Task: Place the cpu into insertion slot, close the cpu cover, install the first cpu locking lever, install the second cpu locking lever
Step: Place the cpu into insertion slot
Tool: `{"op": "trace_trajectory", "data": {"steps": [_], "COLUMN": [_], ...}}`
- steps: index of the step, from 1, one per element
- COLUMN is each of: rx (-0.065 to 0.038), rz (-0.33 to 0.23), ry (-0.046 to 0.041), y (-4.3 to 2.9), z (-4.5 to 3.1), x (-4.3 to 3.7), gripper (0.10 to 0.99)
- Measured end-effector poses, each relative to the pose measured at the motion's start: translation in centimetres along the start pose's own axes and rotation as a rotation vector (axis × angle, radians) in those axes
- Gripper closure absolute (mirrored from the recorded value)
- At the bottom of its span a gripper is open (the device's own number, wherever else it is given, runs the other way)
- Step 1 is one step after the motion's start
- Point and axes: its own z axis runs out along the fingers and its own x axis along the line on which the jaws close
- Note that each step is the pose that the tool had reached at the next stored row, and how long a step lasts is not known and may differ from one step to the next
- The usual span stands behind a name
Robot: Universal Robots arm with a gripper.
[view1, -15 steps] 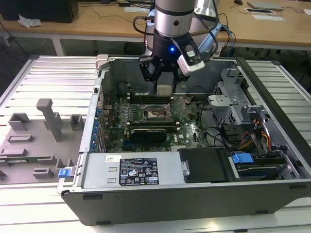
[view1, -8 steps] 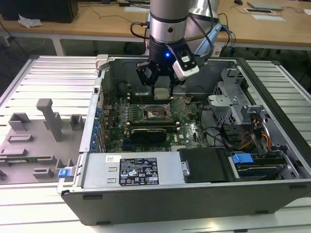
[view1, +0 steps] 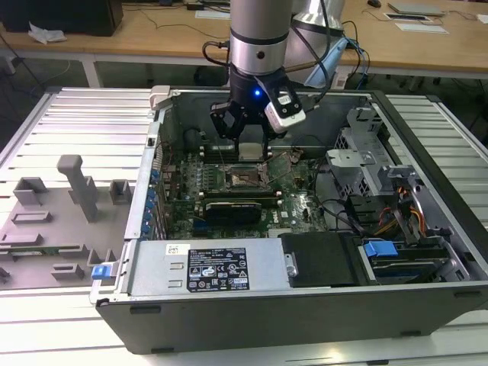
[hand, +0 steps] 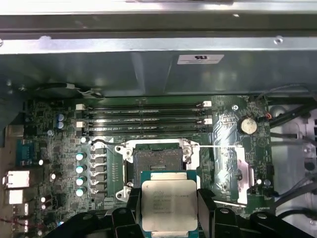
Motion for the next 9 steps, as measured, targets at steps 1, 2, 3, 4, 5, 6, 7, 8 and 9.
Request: {"op": "trace_trajectory", "data": {"steps": [1,2,3,4,5,6,7,8,9], "rx": [0.001,0.001,0.002,0.003,0.003,0.004,0.005,0.005,0.006], "rz": [0.017,0.038,0.056,0.082,0.098,0.114,0.137,0.153,0.175], "ry": [-0.0014,-0.0033,-0.0049,-0.0071,-0.0086,-0.01,-0.012,-0.0134,-0.0153], "y": [0.0,-0.01,-0.01,-0.01,-0.01,-0.01,-0.02,-0.02,-0.02], "z": [0.03,0.07,0.09,0.12,0.14,0.15,0.17,0.19,0.21], "x": [0.0,0.0,0.0,0.01,0.01,0.01,0.01,0.01,0.01], "gripper": [0.545,0.545,0.545,0.545,0.545,0.545,0.545,0.545,0.545]}}
